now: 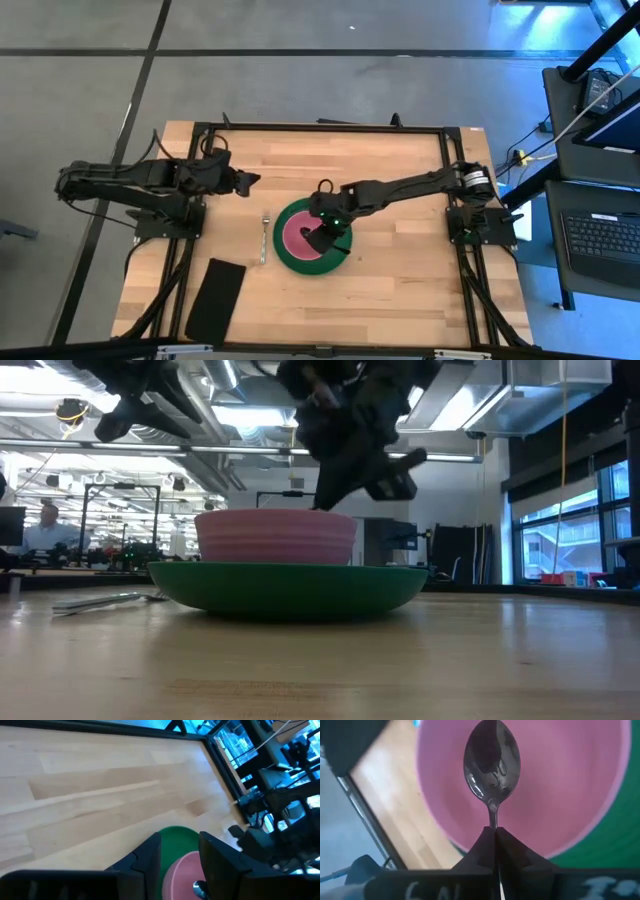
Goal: Set table place
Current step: Put the black spoon into the light pink bowl, then return to Home Position
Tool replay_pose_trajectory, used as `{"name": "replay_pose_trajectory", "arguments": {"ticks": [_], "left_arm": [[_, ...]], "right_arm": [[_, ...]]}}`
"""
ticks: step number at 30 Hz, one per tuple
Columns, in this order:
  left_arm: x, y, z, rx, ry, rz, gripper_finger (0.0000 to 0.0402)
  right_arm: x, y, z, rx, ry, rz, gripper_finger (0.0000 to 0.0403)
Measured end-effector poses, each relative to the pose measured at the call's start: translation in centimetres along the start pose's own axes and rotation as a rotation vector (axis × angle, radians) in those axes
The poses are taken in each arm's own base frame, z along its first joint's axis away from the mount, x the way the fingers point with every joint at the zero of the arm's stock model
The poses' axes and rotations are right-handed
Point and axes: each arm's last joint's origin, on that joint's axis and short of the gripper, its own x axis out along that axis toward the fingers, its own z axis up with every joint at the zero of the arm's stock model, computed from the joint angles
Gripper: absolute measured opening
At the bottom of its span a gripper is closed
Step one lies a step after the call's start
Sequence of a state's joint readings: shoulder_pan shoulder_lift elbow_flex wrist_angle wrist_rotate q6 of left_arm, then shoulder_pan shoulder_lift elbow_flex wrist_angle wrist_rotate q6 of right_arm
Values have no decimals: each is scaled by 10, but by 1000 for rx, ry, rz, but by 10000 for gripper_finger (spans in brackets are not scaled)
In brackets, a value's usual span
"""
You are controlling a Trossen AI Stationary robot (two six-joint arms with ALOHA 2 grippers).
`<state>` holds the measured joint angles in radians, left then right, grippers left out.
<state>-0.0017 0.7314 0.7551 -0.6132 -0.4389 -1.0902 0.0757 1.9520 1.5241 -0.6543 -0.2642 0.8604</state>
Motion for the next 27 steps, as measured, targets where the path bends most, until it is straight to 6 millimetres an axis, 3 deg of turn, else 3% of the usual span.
{"name": "replay_pose_trajectory", "arguments": {"ticks": [9,22,27], "left_arm": [[3,-1,-1,10,8,12,124],[3,0,-2,11,10,14,124],[3,0,-2,10,11,13,124]], "right_arm": [[31,-9,3,40,41,-46,13],[31,-7,8,0,-18,-26,63],[28,-11,20,15,-60,18,68]]}}
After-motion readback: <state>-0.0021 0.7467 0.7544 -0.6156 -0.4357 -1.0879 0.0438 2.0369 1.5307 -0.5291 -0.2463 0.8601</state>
